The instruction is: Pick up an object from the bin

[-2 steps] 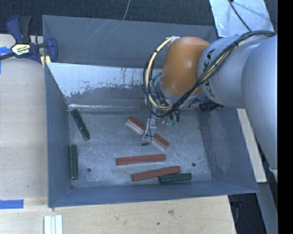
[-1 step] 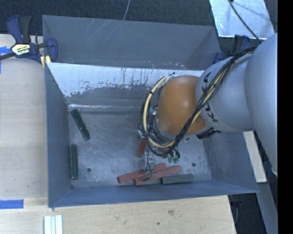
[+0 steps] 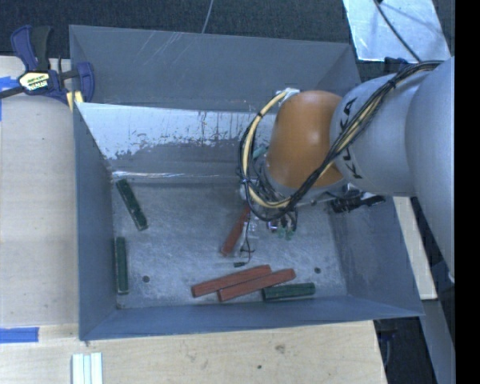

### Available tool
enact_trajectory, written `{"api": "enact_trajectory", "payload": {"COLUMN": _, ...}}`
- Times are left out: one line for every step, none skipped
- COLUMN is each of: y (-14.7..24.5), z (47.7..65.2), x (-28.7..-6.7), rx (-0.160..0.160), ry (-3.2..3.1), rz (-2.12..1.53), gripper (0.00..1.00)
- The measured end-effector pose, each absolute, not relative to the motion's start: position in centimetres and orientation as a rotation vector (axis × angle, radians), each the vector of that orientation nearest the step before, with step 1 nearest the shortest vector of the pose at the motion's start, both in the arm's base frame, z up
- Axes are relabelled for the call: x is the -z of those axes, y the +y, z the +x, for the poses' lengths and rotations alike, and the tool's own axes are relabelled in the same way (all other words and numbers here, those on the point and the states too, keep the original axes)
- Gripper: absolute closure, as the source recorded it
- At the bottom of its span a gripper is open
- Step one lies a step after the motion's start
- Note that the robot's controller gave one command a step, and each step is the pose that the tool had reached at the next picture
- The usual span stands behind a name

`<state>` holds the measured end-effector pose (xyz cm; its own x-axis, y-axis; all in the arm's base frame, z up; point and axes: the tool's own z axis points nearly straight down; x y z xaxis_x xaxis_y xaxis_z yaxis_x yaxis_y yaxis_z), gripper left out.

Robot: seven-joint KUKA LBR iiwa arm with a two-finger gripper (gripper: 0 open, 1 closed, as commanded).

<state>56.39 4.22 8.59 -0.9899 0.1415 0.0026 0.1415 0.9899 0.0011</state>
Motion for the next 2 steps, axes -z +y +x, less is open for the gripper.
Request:
{"api": "enact_trajectory", "payload": {"y": 4.5, "z": 55.5, "x": -7.8, "rx": 0.004, "ry": -3.139, "rz": -0.093, "gripper": 0.00}}
{"api": "enact_trajectory", "payload": {"y": 0.4, "z": 59.0, "x": -7.2, "rx": 0.000, "ry": -3.128, "rz": -0.366, "gripper": 1.00}}
